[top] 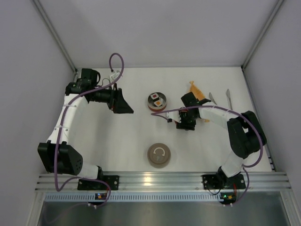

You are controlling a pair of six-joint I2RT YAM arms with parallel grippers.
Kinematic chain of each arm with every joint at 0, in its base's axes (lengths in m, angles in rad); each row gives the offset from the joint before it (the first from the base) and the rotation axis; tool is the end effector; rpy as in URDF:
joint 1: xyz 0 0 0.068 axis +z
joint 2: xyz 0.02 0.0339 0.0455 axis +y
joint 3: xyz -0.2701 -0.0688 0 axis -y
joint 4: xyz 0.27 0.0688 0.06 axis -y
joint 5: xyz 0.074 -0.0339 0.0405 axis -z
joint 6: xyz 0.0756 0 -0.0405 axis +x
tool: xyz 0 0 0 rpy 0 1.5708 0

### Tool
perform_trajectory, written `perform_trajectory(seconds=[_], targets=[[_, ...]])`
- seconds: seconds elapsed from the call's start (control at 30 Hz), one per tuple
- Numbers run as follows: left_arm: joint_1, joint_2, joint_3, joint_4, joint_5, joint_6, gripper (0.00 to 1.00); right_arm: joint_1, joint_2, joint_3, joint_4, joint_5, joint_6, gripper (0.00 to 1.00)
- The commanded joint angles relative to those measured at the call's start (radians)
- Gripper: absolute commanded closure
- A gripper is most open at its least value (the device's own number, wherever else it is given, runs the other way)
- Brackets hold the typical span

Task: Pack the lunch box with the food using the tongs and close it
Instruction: Pick up the box lid from the center of the board.

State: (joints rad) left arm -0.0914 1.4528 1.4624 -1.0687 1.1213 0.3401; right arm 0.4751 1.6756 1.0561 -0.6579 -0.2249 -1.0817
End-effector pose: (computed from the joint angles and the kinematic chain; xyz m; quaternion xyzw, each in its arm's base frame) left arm 0.3024 -0.0961 0.3511 0.3069 0.7715 -0.4839 0.2765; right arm 0.2996 0.1731 0.1328 -0.7019 0.6884 0.0626 0.1718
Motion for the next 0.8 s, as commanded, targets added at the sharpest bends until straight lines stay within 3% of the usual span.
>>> perform_trajectory(seconds=[0.0, 0.2, 0.43, 0.63, 0.77], targets=[[0.016, -0.046, 0.022, 0.041, -0.026, 0.026, 0.02, 0.031, 0.026, 0.038, 0.072, 0.027, -0.027, 0.5], [0.021, -0.054, 0.021, 0.016, -0.037, 0.059, 0.02, 0.072, 0.03, -0.024, 0.089, 0.055, -0.044, 0.6], [0.022, -0.074, 0.001, 0.05, -0.07, 0.028, 0.02, 0.114, 0.0, -0.09, 0.115, 0.081, -0.008, 1.0], [0.022, -0.155, -0.072, 0.231, -0.244, -0.131, 0.02, 0.106, -0.099, 0.066, -0.08, -0.091, 0.135, 1.0], [0.022, -0.265, -0.155, 0.38, -0.204, -0.174, 0.02, 0.062, -0.166, 0.301, -0.228, -0.375, 0.293, 1.0]])
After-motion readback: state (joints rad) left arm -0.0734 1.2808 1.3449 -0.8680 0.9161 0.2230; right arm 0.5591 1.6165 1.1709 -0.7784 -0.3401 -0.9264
